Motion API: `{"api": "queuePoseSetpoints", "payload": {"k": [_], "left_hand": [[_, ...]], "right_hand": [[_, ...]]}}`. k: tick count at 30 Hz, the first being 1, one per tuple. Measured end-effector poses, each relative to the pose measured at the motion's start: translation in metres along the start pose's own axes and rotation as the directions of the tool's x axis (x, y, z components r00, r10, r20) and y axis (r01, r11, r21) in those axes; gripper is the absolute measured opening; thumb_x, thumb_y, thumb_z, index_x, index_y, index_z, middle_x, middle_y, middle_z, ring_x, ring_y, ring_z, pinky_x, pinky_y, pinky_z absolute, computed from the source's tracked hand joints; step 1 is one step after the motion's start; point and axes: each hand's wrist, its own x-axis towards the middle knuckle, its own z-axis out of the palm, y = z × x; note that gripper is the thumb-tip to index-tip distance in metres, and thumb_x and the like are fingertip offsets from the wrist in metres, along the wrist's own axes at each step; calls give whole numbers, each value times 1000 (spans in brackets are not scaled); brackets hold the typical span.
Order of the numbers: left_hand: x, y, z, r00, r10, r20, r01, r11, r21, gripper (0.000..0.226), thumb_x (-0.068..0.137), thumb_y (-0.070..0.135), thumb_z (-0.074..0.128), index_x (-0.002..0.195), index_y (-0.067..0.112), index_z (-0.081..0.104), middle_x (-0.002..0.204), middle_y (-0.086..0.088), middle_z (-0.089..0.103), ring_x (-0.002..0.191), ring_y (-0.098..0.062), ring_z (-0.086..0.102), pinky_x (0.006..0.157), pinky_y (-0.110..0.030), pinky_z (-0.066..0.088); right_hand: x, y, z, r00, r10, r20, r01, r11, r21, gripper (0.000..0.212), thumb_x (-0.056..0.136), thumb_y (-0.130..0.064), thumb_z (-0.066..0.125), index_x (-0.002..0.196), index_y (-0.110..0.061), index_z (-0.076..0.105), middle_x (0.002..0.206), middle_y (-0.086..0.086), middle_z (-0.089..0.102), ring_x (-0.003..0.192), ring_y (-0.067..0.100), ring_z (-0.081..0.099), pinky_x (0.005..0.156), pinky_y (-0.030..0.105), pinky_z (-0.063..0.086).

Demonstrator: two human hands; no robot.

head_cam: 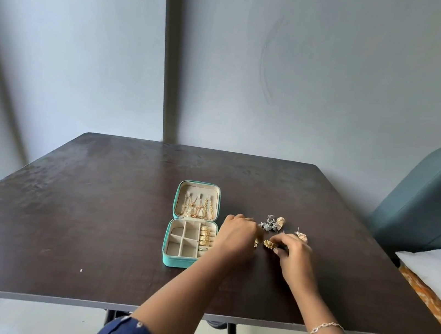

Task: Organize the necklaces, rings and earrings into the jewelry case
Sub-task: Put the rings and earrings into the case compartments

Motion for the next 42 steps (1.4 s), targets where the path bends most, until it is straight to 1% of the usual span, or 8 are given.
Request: {"api": "queuePoseSetpoints", "payload": {"k": [15,20,24,27,29,31,40,42], "left_hand": [[6,3,8,999,2,50,0,999,-38,19,79,4,51,89,8,66,101,-15,65,98,-35,57,78,-34,38],[5,3,4,992,-113,-64,91,955,-281,16,77,2,55,83,8,68,95,-12,67,92,-31,59,74,-33,41],[1,1,-5,951,-287,-111,163,775,-611,4,79,3,64,77,6,66,80,-10,70,74,-21,61,68,-28,43],[-10,-3,-16,930,-367,-24,144,422,-895,23,84,-2,59,68,14,56,65,-4,61,58,-11,53,60,-25,45],[-21,-7,-22,920,-386,64,137,166,-977,24,88,-3,53,70,13,54,71,-6,60,63,-13,55,58,-22,49],[-31,-11,-28,911,-399,102,119,19,-993,23,90,-1,50,72,12,53,74,-7,61,67,-15,58,56,-20,51],[-65,-52,-57,831,-518,200,67,-264,-962,21,92,5,50,71,9,54,67,-6,67,64,-17,68,55,-25,54],[-70,-56,-61,803,-544,242,62,-329,-942,19,92,2,50,74,6,54,66,-9,66,59,-18,68,52,-25,55]], "right_hand": [[0,0,0,994,-66,-84,70,997,44,17,75,4,65,77,-13,70,81,5,64,79,27,58,70,39,49],[1,3,1,985,-98,-144,109,991,72,15,76,6,64,81,-7,71,81,8,65,79,31,60,74,40,50],[2,1,0,987,-102,-126,116,987,109,22,69,9,69,85,-5,71,86,8,64,82,30,61,76,40,50],[2,0,0,986,-82,-144,100,988,119,21,69,14,66,79,-5,70,83,8,64,78,29,62,74,34,48],[1,-1,0,984,-86,-156,103,989,108,20,69,14,66,76,-4,69,81,8,63,76,28,61,74,36,47],[1,-2,-1,982,-97,-164,114,988,100,20,70,15,65,75,-4,68,79,6,61,74,24,59,73,31,44],[-2,-27,2,982,-112,-151,150,953,265,27,73,6,62,76,-21,65,75,-12,61,74,2,59,70,12,45],[-1,-42,3,990,-94,-104,123,936,330,35,77,-1,60,75,-35,61,82,-20,65,75,7,61,72,20,49]]}}
